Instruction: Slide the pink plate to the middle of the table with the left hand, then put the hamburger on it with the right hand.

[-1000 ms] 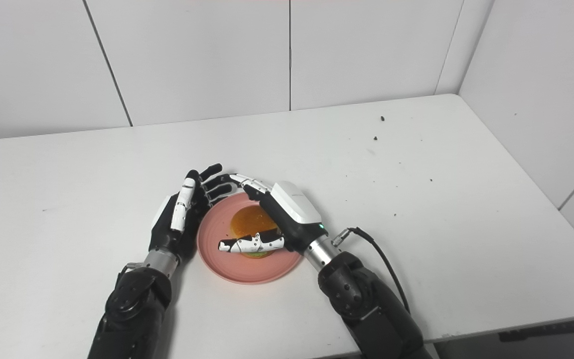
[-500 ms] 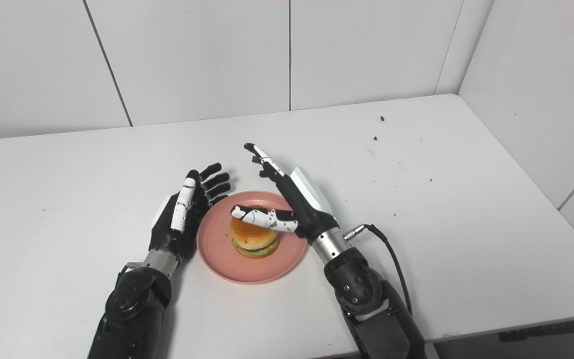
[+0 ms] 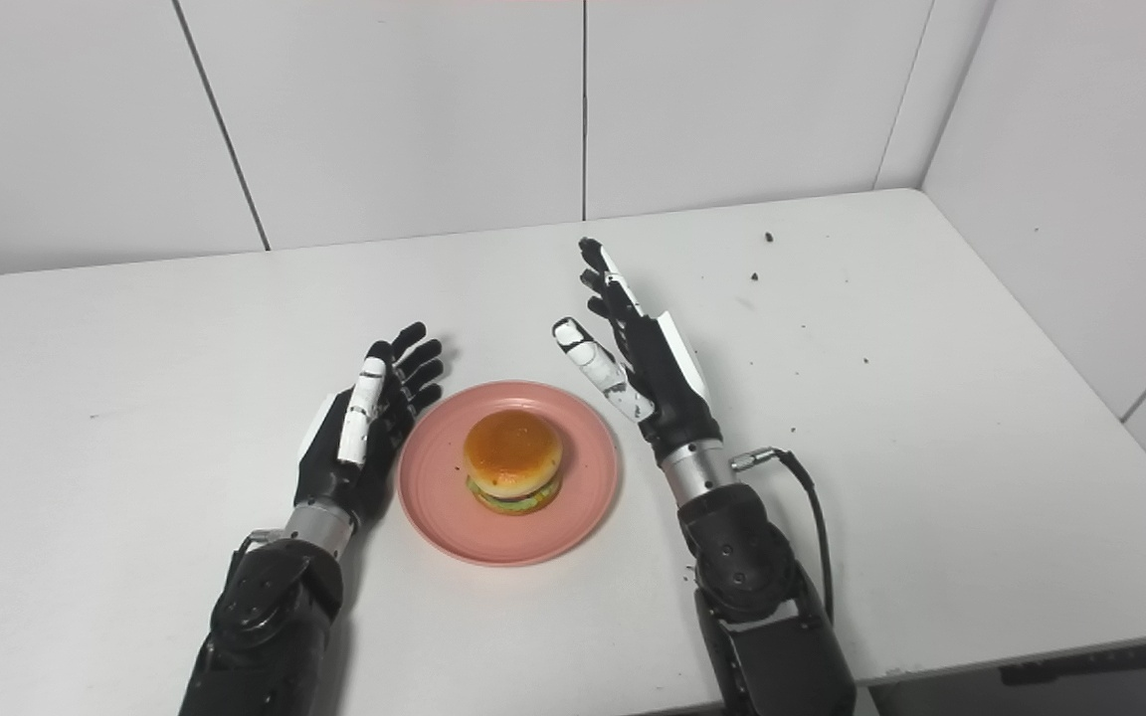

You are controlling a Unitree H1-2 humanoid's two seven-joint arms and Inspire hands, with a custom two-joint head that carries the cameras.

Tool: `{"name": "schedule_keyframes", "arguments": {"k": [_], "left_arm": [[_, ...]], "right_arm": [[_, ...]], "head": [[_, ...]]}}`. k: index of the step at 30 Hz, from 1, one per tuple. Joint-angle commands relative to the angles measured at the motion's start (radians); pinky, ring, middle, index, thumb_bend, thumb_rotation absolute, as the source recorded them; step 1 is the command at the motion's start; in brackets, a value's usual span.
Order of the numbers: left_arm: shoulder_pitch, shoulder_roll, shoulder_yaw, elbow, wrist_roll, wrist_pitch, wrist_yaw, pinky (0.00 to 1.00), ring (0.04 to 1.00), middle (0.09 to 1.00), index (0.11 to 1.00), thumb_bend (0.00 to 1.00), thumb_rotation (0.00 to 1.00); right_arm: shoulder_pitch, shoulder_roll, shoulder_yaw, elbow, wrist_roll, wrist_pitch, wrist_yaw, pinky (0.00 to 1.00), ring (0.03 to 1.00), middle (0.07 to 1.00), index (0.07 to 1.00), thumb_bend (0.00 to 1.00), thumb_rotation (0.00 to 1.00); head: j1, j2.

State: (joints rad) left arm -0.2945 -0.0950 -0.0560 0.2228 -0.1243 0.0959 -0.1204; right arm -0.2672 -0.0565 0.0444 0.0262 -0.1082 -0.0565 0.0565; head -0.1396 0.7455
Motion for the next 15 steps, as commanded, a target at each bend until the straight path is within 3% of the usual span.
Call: {"name": "schedule_keyframes", "arguments": {"k": [1, 4, 15], "left_arm": [[0.0, 0.004, -0.003, -0.017, 0.02, -0.032, 0.009, 1.0, 0.988, 0.976, 0.958, 0.46, 1.0], [0.011, 0.01, -0.005, -0.019, 0.028, -0.065, 0.006, 1.0, 0.999, 0.998, 0.995, 0.47, 1.0], [0.036, 0.04, -0.037, -0.02, 0.063, -0.166, -0.016, 1.0, 1.0, 1.0, 1.0, 0.41, 1.0]], "right_arm": [[-0.005, 0.008, -0.014, -0.019, 0.034, 0.007, -0.002, 0.94, 0.962, 0.983, 0.978, 0.63, 0.91], [0.009, 0.017, -0.025, -0.011, 0.064, 0.008, -0.005, 0.95, 0.967, 0.985, 0.981, 0.63, 0.89], [0.07, 0.036, -0.039, -0.007, 0.105, 0.017, -0.013, 0.99, 0.999, 1.0, 1.0, 0.63, 0.88]], "head": [[0.001, 0.0], [-0.001, 0.0], [0.001, -0.003]]}}
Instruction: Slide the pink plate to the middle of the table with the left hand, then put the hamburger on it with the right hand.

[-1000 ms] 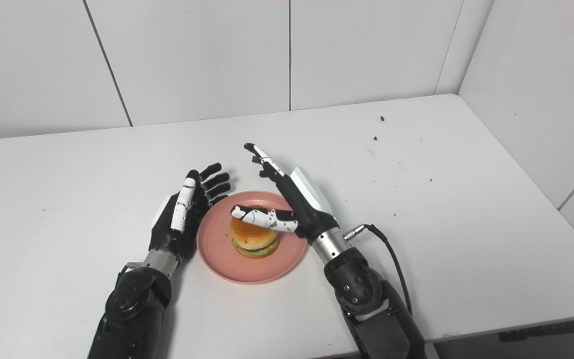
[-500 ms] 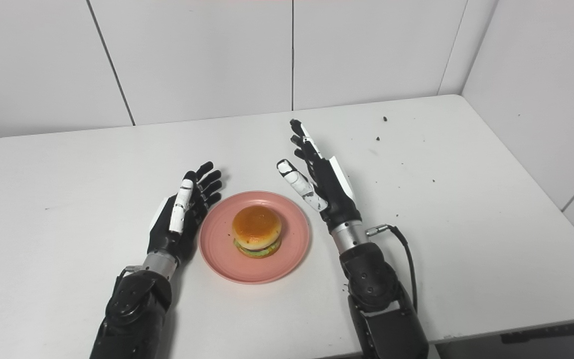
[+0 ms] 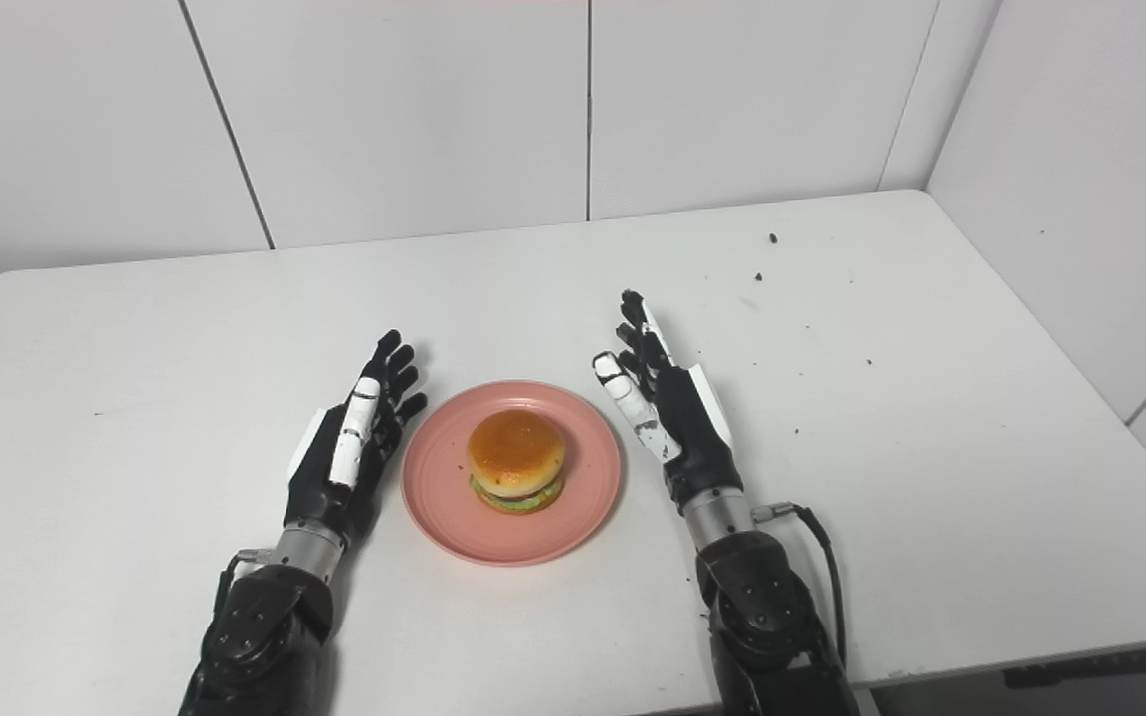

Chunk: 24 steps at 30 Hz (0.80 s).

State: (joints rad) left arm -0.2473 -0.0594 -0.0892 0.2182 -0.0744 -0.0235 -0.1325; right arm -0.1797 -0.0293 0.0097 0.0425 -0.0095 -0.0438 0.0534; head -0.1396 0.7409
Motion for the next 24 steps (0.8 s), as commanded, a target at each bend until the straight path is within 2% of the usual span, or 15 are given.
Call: {"name": "schedule_keyframes", "arguments": {"k": [1, 5, 7, 15, 24], "left_arm": [[-0.008, 0.006, -0.006, -0.016, 0.02, -0.053, -0.002, 1.0, 1.0, 1.0, 1.0, 0.41, 1.0], [0.001, 0.006, -0.008, -0.008, 0.031, -0.074, 0.005, 1.0, 1.0, 1.0, 1.0, 0.4, 1.0], [0.004, -0.001, -0.006, -0.002, 0.036, -0.087, 0.015, 1.0, 1.0, 1.0, 1.0, 0.39, 1.0], [0.01, -0.031, 0.012, 0.029, 0.084, -0.146, 0.099, 1.0, 1.0, 1.0, 1.0, 0.38, 1.0], [0.007, -0.026, 0.013, 0.033, 0.065, -0.113, 0.083, 1.0, 1.0, 1.0, 1.0, 0.42, 1.0]], "right_arm": [[-0.012, 0.01, -0.005, -0.023, 0.008, 0.004, -0.011, 1.0, 1.0, 1.0, 1.0, 0.62, 0.88], [-0.002, 0.015, -0.011, -0.019, 0.022, 0.007, -0.012, 1.0, 1.0, 1.0, 1.0, 0.58, 0.88], [-0.003, 0.014, -0.012, -0.017, 0.025, 0.014, -0.013, 1.0, 1.0, 1.0, 1.0, 0.57, 0.92], [-0.013, 0.016, -0.018, 0.011, 0.043, 0.02, -0.015, 1.0, 1.0, 1.0, 1.0, 0.55, 0.93], [-0.022, 0.016, -0.013, 0.01, 0.047, 0.029, -0.024, 1.0, 1.0, 1.0, 1.0, 0.55, 0.94]], "head": [[0.001, 0.001], [0.002, 0.0], [0.002, 0.0], [0.01, 0.0], [0.008, 0.002]]}}
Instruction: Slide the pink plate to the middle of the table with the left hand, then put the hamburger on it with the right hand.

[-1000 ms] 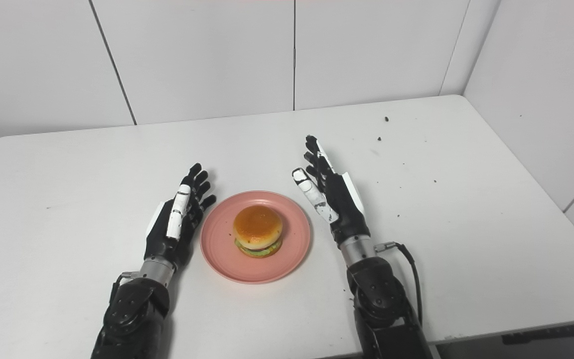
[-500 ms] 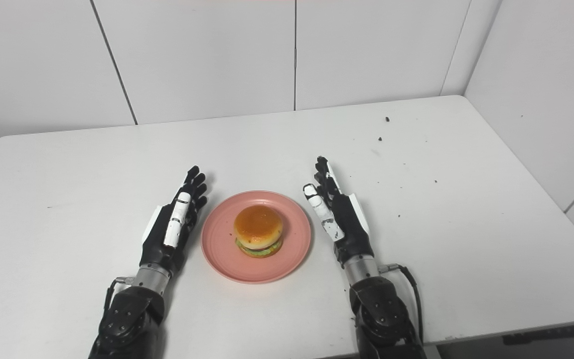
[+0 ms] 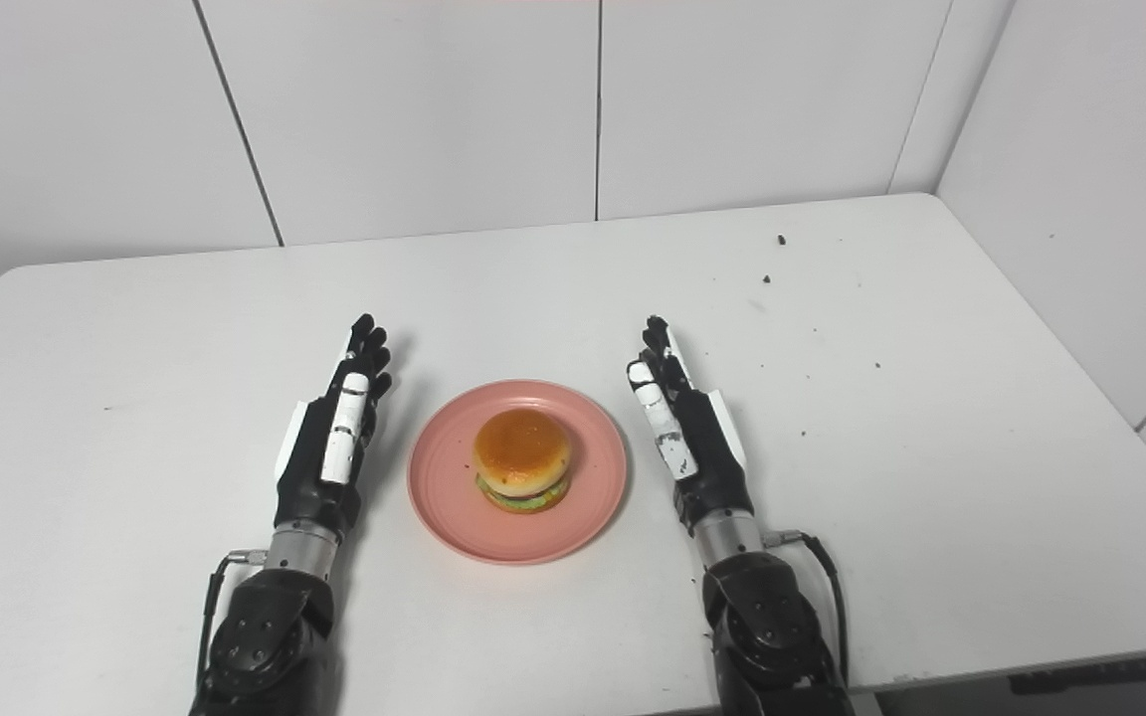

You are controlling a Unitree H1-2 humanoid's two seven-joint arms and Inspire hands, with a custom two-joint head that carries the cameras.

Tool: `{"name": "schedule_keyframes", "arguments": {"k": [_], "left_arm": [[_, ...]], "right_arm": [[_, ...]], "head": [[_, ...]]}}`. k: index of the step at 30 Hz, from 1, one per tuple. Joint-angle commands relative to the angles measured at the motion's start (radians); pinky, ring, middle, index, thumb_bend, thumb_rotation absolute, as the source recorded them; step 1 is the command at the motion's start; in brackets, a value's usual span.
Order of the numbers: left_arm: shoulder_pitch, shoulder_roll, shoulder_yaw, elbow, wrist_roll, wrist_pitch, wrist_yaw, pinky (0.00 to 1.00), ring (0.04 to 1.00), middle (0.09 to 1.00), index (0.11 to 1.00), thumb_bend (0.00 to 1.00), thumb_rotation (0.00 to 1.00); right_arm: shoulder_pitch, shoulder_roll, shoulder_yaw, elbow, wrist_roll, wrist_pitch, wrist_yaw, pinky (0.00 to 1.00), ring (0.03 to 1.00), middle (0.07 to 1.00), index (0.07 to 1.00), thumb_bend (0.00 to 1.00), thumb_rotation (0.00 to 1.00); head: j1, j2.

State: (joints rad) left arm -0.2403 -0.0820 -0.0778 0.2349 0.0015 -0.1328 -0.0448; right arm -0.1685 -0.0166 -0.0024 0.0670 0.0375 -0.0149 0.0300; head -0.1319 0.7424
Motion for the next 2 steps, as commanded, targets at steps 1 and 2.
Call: {"name": "schedule_keyframes", "arguments": {"k": [1, 2], "left_arm": [[0.0, -0.005, 0.004, 0.019, -0.011, -0.007, -0.001, 1.0, 1.0, 1.0, 1.0, 0.42, 1.0], [-0.001, -0.006, 0.006, 0.02, -0.012, -0.009, 0.001, 1.0, 1.0, 1.0, 1.0, 0.42, 1.0]], "right_arm": [[-0.035, 0.004, -0.001, -0.015, 0.002, 0.0, 0.0, 1.0, 1.0, 1.0, 1.0, 0.55, 0.94], [-0.036, 0.005, -0.001, -0.015, 0.004, 0.0, 0.0, 1.0, 1.0, 1.0, 1.0, 0.54, 0.93]], "head": [[-0.001, 0.0], [-0.001, 0.0]]}}
